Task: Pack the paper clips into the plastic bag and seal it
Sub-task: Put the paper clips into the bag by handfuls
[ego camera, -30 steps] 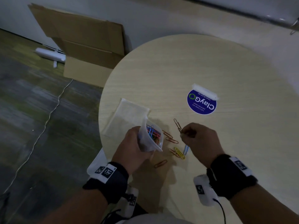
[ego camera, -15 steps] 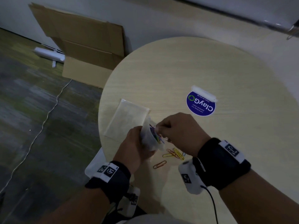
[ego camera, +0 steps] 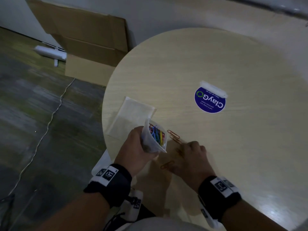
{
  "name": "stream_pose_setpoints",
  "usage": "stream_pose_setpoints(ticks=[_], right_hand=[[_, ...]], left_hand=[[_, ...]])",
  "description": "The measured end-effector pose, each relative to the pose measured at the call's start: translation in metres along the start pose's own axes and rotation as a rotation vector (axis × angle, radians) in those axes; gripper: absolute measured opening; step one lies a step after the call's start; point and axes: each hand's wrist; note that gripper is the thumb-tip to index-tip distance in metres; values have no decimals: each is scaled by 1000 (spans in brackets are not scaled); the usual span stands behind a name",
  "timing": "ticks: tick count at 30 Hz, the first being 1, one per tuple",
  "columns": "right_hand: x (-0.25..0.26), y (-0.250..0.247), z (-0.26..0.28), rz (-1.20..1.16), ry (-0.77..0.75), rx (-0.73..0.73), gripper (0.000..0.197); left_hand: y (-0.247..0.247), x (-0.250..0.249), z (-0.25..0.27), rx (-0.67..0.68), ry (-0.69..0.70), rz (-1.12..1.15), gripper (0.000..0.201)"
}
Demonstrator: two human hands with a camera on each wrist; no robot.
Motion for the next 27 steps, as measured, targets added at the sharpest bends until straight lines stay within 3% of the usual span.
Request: stream_pose_setpoints(ticks=[2, 5, 6, 16, 20, 23, 27], right_hand=[[7, 10, -6, 94, -91, 33, 62], [7, 12, -8, 17, -149, 27, 27], [5, 11, -8, 2, -164, 24, 24], [-22, -3, -10, -178, -63, 62, 23], [-21, -30, -11, -387, -4, -105, 8], [-5, -68, -7, -588, -75, -250, 5], [32, -99, -5, -709, -234, -292, 13]], left_hand=[[0, 1, -1, 2, -4, 4, 80], [0, 1, -1, 2, 3, 8, 78], [1, 2, -1, 1, 3, 8, 78], [3, 6, -3, -17, 9, -17, 79], [5, 4, -5, -14, -2, -26, 79], [6, 6, -6, -9, -10, 3, 79], [7, 10, -9, -18, -29, 1, 78]])
Point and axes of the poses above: each hand's wrist, its own z-axis away from the middle knuckle, its own y-axis out of the palm, x = y × z, and after that the axes turned 8 degrees about x, right-handed
